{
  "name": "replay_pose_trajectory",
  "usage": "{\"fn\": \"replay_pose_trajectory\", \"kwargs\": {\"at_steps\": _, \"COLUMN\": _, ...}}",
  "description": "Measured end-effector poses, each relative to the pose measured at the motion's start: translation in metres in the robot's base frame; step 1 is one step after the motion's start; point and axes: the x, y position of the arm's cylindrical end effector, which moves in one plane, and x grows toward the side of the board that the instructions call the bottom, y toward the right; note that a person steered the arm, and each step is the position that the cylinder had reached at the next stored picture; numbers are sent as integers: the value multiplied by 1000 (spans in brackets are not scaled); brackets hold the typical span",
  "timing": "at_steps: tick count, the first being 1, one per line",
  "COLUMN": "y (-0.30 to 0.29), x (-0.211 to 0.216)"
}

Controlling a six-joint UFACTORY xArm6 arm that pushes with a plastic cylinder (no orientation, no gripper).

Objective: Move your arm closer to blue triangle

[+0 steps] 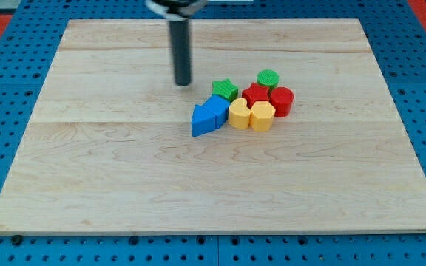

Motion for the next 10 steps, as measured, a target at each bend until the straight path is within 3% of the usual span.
{"fn": "replay_pose_trajectory", "kwargs": {"at_steps": 1, "y": -93, "x": 36}}
{"fn": "replay_pose_trajectory", "kwargs": {"at_steps": 2, "y": -106, "x": 57}}
{"fn": "replay_pose_trajectory", "kwargs": {"at_steps": 3, "y": -61, "x": 93}}
{"fn": "replay_pose_trajectory", "kwargs": {"at_steps": 4, "y": -58, "x": 124}}
{"fn": "replay_pose_trajectory", "kwargs": {"at_steps": 10, "y": 28, "x": 125}}
